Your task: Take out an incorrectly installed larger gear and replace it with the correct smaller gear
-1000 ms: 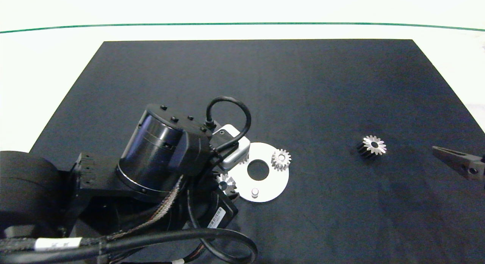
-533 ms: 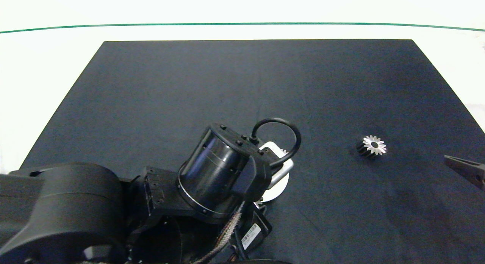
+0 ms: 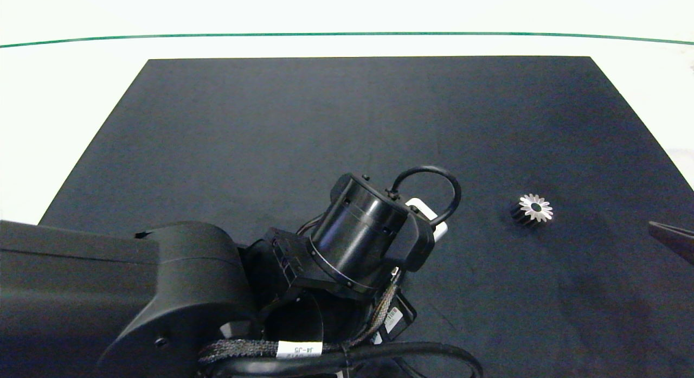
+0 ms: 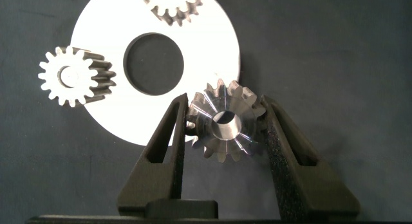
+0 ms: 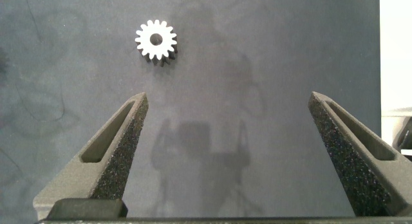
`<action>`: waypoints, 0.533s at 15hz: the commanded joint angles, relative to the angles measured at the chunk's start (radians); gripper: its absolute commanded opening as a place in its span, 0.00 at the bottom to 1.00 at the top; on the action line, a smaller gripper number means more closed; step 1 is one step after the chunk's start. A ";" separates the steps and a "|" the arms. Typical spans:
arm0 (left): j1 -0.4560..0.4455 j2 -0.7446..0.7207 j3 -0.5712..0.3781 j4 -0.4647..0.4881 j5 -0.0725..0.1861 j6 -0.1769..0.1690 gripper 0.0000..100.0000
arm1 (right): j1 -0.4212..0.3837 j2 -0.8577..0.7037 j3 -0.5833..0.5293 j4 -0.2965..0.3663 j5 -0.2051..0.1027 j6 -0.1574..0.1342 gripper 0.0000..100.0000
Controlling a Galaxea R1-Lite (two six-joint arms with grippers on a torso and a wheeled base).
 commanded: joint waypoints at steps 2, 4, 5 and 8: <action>0.020 0.022 -0.004 0.001 0.005 0.001 0.19 | 0.002 -0.003 0.002 0.001 -0.001 -0.001 1.00; 0.034 0.029 -0.002 0.001 0.016 0.009 0.19 | 0.002 -0.006 0.004 0.001 0.000 0.001 1.00; 0.037 0.029 -0.002 -0.001 0.016 0.010 0.19 | 0.002 -0.012 0.008 0.001 0.002 0.001 1.00; 0.043 0.025 -0.001 0.001 0.016 0.012 0.19 | 0.002 -0.012 0.011 0.001 0.003 0.001 1.00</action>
